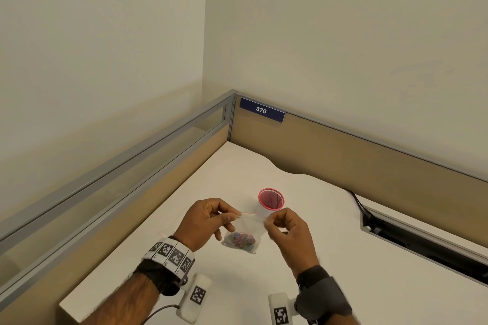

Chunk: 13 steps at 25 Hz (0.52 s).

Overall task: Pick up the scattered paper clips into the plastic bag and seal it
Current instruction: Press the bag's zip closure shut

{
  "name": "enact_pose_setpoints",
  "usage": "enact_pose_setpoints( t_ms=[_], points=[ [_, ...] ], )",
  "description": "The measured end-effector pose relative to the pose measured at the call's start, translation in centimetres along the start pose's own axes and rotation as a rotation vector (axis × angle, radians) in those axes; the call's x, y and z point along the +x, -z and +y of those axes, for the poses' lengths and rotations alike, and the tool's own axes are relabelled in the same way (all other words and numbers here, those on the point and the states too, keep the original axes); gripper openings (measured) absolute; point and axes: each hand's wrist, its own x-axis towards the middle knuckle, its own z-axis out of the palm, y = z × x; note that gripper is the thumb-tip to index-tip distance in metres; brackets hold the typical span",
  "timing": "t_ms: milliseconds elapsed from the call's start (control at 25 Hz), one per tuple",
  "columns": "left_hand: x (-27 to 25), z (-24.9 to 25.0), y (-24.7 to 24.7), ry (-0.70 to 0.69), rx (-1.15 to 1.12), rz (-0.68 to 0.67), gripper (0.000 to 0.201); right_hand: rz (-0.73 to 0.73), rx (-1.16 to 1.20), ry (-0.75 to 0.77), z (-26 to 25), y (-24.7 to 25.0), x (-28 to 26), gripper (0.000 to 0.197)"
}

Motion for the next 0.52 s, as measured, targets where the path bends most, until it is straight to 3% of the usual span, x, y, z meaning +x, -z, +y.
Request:
enact_pose_setpoints(
  t_ms=[120, 200, 520],
  points=[
    [0.0, 0.2, -0.5, -0.019, 0.047, -0.015, 0.011, -0.052, -0.227, 0.105, -0.9, -0.6, -0.1, 0.015],
    [0.0, 0.1, -0.8, -0.024, 0.061, -0.026, 0.013, -0.095, -0.278, 0.133, -1.4, -1.5, -0.2, 0.006],
    [-0.4, 0.1, -1.4, -0.035, 0.088, 0.014, 0.002, -0.105, -0.279, 0.136, -2.1, -1.7, -0.2, 0.004]
  ],
)
